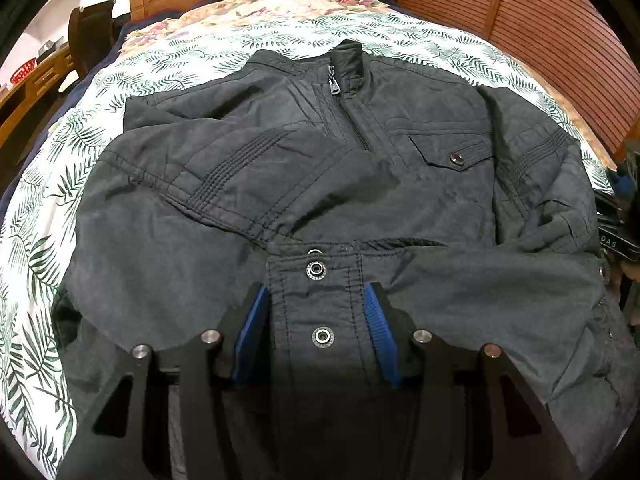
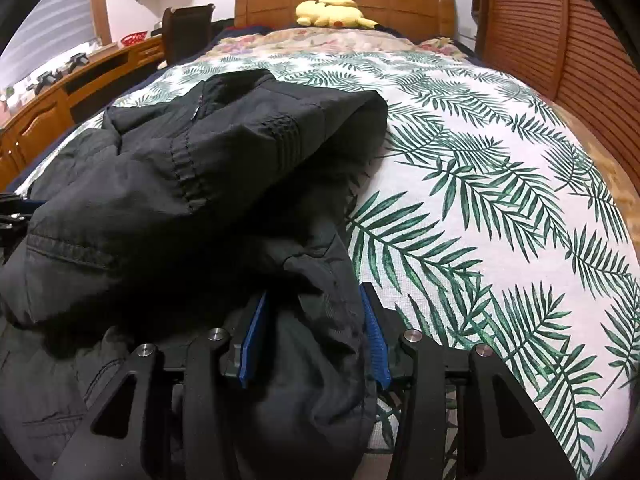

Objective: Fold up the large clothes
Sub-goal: 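Grasp the jacket hem at the snap placket with the left tool, then lift the hem with the left tool, fold it toward the collar, release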

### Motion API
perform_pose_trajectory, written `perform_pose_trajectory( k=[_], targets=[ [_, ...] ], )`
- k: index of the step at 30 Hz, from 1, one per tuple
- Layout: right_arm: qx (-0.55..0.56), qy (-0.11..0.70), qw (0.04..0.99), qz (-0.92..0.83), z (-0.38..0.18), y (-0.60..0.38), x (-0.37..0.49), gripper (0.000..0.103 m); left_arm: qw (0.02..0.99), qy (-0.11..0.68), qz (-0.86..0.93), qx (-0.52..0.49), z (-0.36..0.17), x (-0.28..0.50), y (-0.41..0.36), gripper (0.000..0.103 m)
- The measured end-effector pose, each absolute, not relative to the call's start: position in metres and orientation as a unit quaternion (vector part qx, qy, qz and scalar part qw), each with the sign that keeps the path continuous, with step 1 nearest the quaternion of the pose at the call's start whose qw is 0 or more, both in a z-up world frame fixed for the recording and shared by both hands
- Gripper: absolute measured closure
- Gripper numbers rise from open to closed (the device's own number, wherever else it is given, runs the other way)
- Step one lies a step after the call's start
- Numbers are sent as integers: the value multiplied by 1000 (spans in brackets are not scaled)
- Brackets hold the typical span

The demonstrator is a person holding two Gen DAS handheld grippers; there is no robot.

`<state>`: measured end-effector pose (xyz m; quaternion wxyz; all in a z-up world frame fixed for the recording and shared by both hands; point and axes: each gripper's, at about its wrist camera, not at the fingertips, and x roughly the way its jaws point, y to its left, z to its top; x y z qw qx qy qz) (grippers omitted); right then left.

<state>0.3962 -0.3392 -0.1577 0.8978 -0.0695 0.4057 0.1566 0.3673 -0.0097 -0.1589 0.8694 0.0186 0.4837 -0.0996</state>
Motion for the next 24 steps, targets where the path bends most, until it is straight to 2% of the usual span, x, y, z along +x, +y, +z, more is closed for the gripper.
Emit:
perform_pose_trajectory(
  k=[2,3,4,5,19,24],
  targets=[
    [-68,405,898,156,-158,-340,396,58,867,485,-114,13,-159,367,-10,67],
    [-67,405,899,155,-158,-340,395,58,864,487,-125,5,-158,367,-10,77],
    [-67,404,899,154,-158,-341,395,58,866,485,-123,9,-157,365,-11,94],
    [-66,404,899,154,-157,-341,395,58,867,483,-116,18,-155,364,-12,99],
    [-55,403,901,154,-156,-346,396,58,952,303,-43,-23,-40,292,48,102],
    [-52,404,900,156,-156,-347,396,58,956,290,-20,-34,-35,280,81,102]
  ],
)
